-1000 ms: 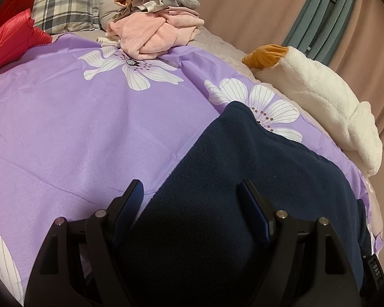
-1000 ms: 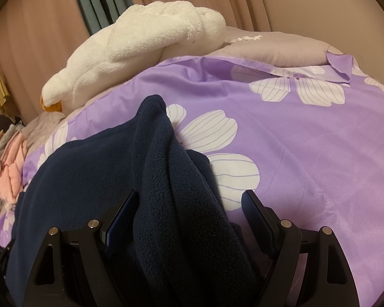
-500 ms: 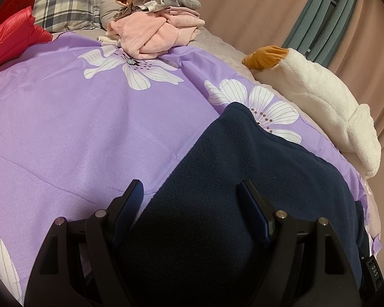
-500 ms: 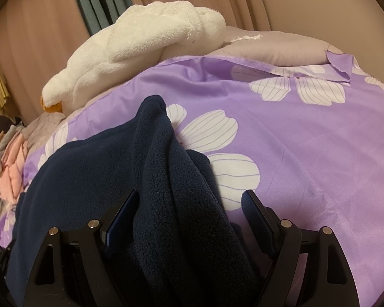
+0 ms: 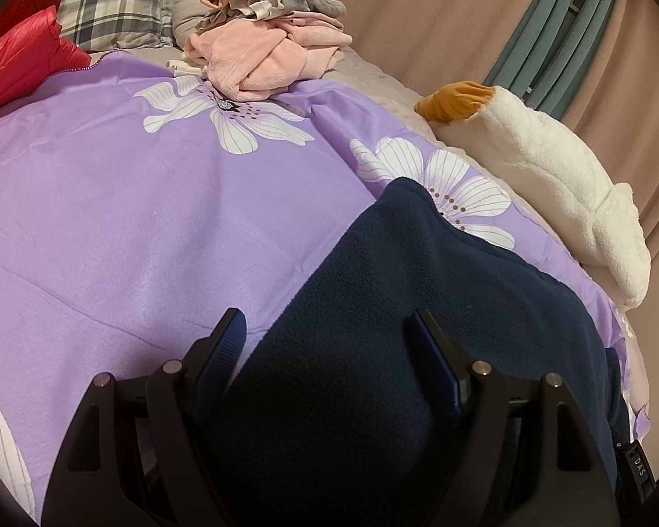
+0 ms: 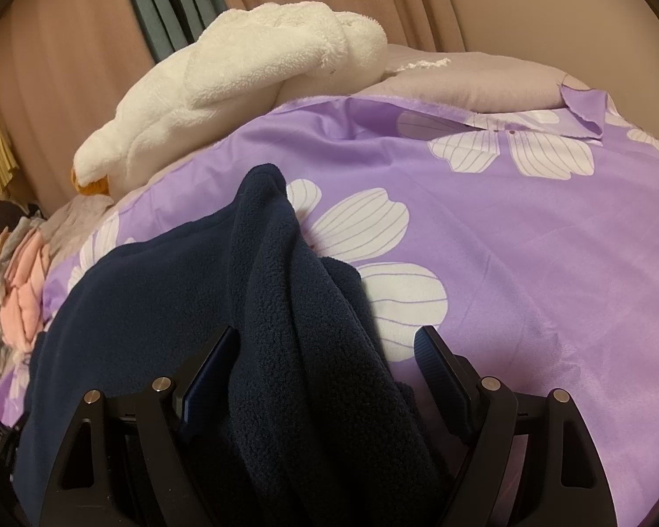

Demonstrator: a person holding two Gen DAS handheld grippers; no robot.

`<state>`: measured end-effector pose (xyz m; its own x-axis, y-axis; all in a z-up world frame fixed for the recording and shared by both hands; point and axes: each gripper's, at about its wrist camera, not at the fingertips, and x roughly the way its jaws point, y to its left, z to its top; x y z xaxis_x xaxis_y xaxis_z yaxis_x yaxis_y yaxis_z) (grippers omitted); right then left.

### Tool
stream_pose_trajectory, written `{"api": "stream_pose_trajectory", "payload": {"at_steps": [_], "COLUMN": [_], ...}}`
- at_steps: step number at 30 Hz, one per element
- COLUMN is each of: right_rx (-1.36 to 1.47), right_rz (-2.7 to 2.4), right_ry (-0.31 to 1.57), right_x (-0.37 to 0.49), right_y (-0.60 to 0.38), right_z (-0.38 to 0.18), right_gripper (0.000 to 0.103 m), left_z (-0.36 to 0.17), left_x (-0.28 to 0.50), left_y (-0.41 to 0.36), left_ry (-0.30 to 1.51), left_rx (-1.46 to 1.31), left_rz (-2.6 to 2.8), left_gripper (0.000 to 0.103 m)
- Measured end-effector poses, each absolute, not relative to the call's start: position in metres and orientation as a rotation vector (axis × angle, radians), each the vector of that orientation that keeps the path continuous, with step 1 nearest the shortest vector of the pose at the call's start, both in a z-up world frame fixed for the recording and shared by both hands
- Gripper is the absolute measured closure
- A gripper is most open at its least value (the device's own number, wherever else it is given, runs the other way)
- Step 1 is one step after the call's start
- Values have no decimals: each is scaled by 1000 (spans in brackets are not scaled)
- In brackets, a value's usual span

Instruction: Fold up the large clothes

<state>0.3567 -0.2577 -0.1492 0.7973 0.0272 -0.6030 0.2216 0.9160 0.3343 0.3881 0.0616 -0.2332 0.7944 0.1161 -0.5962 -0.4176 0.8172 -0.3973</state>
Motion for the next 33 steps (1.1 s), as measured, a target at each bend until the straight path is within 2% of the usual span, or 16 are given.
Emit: {"api": "stream_pose_trajectory", "payload": {"at_steps": [10,12,14,15,21,22,25,30,33], "right_rx": [420,455,497,501,493,501,631,1032,992], "right_rz": [-94,-90,-143,-153,-102,-92,-60,158,137], "right_ry": [637,628,674,716,726,729,766,806,776], "right_x": [355,350,344,343,296,290,267,254,250], "right_y": [-260,-263,-270,-272,-305,-309,-325,-325,-308], "right_z": [-149,-147,-146,-145,-127,-126,-133,-170,-167], "right_gripper": [21,20,10,9,8,6,3,2,2], "left_z": [-233,-231,-229,-227,-220,-221,-223,-240,-234], "left_x": [386,384,385,385,336,329,312,312,323], "left_y": [63,66,69,73,125,126,116,69,35], "left_ry": [581,585,667,728,795,816,857,917,914], "left_rx": [-559,-581,-591,-597,-917,-936,-958,-1137,-1007], "left_rz": [294,281,285,269,147,112,13,-234,-218], "left_gripper": [25,19,11,11,11,11,12,10,10]}}
